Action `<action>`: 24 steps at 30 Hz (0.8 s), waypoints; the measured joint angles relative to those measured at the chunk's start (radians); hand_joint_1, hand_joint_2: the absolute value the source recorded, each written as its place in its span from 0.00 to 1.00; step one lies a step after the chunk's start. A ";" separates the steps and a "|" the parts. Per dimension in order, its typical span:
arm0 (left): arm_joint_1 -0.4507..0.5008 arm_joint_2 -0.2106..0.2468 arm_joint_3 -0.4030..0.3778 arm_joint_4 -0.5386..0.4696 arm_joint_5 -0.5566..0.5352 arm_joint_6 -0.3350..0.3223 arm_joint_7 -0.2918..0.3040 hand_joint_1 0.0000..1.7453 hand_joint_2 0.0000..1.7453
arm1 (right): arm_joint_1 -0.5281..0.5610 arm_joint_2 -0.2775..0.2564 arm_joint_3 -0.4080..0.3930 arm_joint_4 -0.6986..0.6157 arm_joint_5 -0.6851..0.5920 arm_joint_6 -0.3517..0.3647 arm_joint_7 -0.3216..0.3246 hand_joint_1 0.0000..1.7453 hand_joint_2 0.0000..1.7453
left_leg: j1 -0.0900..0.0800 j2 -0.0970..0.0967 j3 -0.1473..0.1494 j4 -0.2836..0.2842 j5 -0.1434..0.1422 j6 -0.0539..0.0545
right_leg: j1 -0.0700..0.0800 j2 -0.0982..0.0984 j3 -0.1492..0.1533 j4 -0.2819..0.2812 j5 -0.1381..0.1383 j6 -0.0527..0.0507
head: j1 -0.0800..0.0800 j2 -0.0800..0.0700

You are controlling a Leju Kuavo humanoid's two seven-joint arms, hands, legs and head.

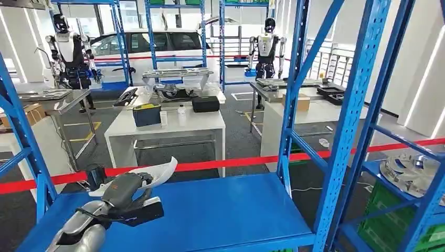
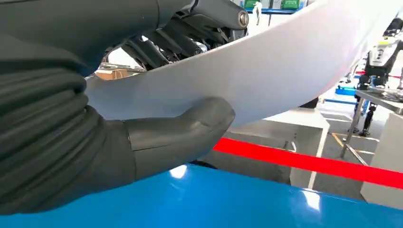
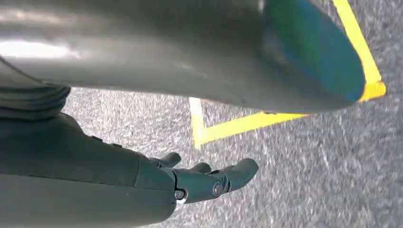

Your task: Take the parts from the cabinet and place them on the table.

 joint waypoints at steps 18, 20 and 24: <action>-0.010 -0.001 -0.016 0.036 -0.008 0.016 0.005 1.00 1.00 | 0.003 0.004 0.000 0.001 0.011 0.003 0.027 0.00 0.00 | 0.017 -0.007 0.116 -0.005 -0.117 0.021 | -0.032 -0.002 -0.157 0.049 0.063 0.049 | 0.000 0.000; -0.009 0.000 -0.018 0.036 -0.010 0.017 0.010 1.00 1.00 | 0.003 0.004 0.000 0.001 0.015 0.004 0.027 0.00 0.00 | 0.012 -0.007 0.089 -0.004 -0.095 0.029 | -0.029 -0.002 -0.201 0.194 -0.044 0.049 | -0.001 0.000; 0.002 0.003 -0.021 0.036 -0.011 0.019 0.016 1.00 1.00 | 0.002 0.004 0.000 0.000 0.021 0.003 0.028 0.00 0.00 | 0.002 -0.009 0.031 0.001 -0.054 0.031 | -0.016 -0.002 -0.155 0.242 -0.017 0.035 | -0.001 0.000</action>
